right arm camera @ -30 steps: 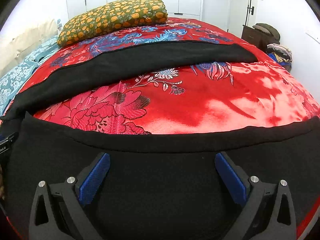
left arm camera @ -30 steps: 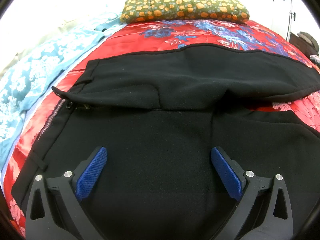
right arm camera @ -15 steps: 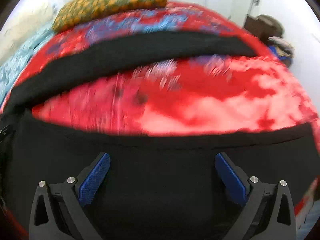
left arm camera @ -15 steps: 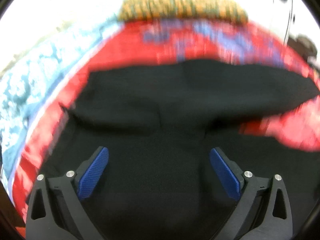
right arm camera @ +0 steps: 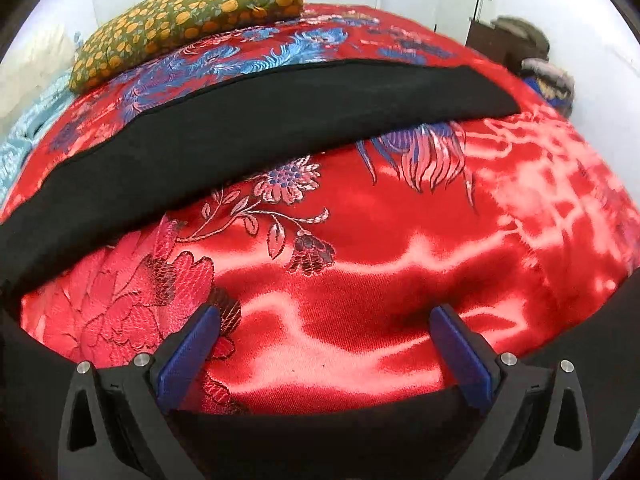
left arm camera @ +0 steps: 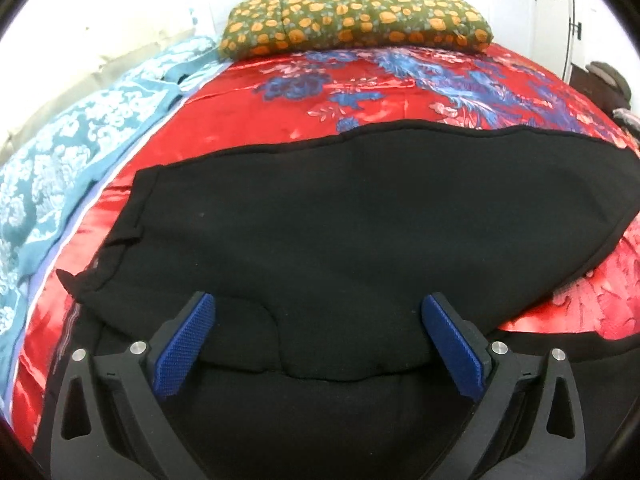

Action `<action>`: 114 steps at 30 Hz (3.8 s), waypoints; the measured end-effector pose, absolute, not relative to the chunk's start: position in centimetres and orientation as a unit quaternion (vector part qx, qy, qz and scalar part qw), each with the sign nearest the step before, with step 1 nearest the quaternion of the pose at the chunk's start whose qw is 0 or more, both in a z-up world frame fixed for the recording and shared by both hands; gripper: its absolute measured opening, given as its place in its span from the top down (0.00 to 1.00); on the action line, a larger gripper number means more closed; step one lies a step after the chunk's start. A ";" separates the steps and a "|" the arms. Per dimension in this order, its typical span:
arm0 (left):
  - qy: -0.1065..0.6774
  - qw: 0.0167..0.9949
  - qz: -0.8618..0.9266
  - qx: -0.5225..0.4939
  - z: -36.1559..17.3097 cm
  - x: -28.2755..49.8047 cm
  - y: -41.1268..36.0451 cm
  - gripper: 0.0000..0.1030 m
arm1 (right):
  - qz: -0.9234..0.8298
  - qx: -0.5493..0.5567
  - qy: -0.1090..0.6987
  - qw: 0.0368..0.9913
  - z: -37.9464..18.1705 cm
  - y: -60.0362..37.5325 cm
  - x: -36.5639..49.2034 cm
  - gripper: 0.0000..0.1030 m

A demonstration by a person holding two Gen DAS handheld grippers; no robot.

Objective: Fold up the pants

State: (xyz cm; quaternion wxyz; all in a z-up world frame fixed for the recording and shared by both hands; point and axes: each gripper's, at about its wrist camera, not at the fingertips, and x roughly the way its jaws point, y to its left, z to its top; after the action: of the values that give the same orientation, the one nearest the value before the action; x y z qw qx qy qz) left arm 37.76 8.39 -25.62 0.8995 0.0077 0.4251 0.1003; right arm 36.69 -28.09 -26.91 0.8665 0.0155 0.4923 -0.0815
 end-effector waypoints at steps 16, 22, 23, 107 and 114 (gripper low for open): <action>0.426 0.899 0.096 0.000 -25.8 38.0 8.3 0.00 | -0.085 0.007 0.494 0.865 -26.8 -27.9 37.1 0.00; 0.426 0.899 0.096 0.000 -25.8 38.0 8.3 0.00 | -0.086 0.007 0.494 0.865 -26.8 -27.9 37.1 0.00; 0.426 0.899 0.096 0.000 -25.8 38.0 8.3 0.00 | -0.086 0.007 0.494 0.865 -26.8 -27.9 37.1 0.00; 0.429 0.898 0.097 -0.003 -25.7 38.2 8.2 0.00 | -0.062 0.023 0.533 0.844 -26.1 -29.0 37.5 0.00; 0.457 0.884 0.099 -0.015 -22.3 37.0 8.0 0.00 | 0.090 0.069 0.488 0.866 -17.5 -35.9 37.2 0.00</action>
State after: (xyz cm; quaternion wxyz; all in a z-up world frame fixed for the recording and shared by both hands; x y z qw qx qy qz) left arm 36.98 7.97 -22.35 0.8839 -0.0152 0.4569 0.0987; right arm 37.20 -35.88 -17.48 0.8655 0.0692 0.4879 0.0898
